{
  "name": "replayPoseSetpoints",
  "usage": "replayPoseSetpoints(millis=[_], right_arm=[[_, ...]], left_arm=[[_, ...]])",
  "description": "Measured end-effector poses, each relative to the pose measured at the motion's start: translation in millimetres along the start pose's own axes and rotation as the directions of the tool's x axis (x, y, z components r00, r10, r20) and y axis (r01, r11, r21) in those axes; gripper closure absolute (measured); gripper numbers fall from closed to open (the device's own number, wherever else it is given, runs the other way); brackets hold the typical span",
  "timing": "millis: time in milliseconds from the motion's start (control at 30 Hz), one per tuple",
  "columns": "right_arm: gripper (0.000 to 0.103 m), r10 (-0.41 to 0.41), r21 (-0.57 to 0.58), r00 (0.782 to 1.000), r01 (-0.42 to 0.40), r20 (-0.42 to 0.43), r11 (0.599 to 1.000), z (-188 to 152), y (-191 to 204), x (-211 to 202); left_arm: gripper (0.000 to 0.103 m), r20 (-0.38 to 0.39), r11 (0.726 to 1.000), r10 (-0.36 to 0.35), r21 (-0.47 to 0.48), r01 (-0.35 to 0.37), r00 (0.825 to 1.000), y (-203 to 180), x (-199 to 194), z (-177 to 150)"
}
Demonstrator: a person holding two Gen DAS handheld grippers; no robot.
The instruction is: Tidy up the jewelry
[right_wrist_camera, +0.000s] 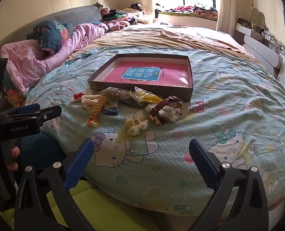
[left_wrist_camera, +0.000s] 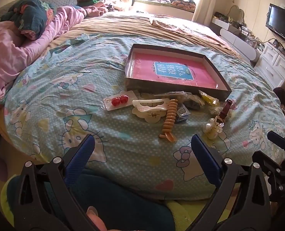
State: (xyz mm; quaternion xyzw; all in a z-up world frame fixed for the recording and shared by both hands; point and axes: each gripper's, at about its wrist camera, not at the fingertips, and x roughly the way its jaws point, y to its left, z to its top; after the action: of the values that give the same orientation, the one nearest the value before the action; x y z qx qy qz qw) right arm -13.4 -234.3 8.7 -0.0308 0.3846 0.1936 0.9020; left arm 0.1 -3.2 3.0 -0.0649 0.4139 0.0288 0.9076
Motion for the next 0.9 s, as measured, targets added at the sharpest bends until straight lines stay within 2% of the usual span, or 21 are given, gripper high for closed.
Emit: replayPoseSetpoints(millis=[900], right_arm=[[0.004,0.003,-0.008,1.0,-0.003,0.001,1.0,0.7,3.0,0.1]], left_arm=[[0.009,0.006,1.0,-0.004,0.003,0.004,1.0,0.7,-4.9,0.6]])
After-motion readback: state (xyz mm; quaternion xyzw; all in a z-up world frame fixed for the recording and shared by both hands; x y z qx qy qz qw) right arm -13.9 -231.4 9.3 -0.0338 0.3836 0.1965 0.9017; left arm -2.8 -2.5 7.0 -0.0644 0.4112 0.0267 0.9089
